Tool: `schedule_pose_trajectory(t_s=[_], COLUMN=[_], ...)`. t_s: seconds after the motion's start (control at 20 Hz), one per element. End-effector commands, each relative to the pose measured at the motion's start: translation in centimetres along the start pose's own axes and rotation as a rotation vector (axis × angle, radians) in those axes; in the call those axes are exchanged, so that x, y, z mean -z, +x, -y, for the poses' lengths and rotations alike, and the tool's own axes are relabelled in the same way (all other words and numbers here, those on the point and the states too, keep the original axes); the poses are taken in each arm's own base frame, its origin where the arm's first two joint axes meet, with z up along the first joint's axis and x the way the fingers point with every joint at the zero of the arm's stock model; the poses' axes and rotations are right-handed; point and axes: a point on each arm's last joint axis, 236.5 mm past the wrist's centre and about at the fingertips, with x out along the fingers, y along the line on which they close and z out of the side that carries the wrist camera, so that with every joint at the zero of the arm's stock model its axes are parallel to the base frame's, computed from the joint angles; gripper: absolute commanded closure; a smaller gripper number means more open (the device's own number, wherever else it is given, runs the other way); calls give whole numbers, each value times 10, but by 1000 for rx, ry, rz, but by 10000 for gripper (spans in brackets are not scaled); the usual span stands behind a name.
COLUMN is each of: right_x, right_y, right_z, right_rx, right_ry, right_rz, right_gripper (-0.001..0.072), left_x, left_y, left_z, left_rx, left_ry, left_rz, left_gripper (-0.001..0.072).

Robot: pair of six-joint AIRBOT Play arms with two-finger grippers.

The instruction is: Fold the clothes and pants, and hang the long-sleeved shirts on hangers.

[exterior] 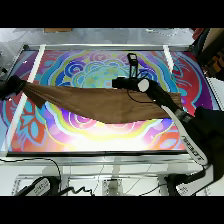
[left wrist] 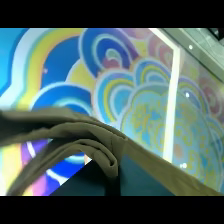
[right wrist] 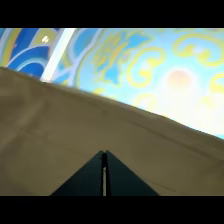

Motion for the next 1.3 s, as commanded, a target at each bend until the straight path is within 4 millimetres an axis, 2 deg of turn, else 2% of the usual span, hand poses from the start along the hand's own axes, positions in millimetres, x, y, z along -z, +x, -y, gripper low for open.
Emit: schedule_pose_trajectory(t_s=[0.0,0.15,0.35,0.45,0.6,0.7,0.75,0.85,0.95,1.1,1.25], right_x=[31,62,123,153,182,194,196,188,174,143,97], right_y=[32,63,100,106,104,102,103,107,108,94,56], right_z=[-44,-88,-145,-181,-228,-245,-246,-230,-198,-121,-31], right_rx=[-111,-169,-239,-300,-364,-378,-374,-339,-285,-176,-73], right_ry=[26,17,71,89,67,38,25,-12,-53,-82,-5], right_rz=[-145,-207,-319,-378,-419,-426,-423,-402,-405,-463,-490], right_gripper=[690,690,690,690,690,690,689,689,688,688,689], left_x=[-2,4,-5,-6,-5,-4,-1,11,26,50,94], left_y=[-19,-24,-29,-29,-29,-28,-25,-15,-2,26,50], left_z=[21,40,67,68,67,66,66,66,71,88,133], left_rx=[30,105,213,217,216,215,215,205,220,255,355], left_ry=[76,49,49,51,53,50,54,81,83,69,135], left_rz=[2,-22,18,20,20,16,6,-36,-81,-135,-231], left_gripper=[695,695,695,694,694,694,694,694,693,694,695])
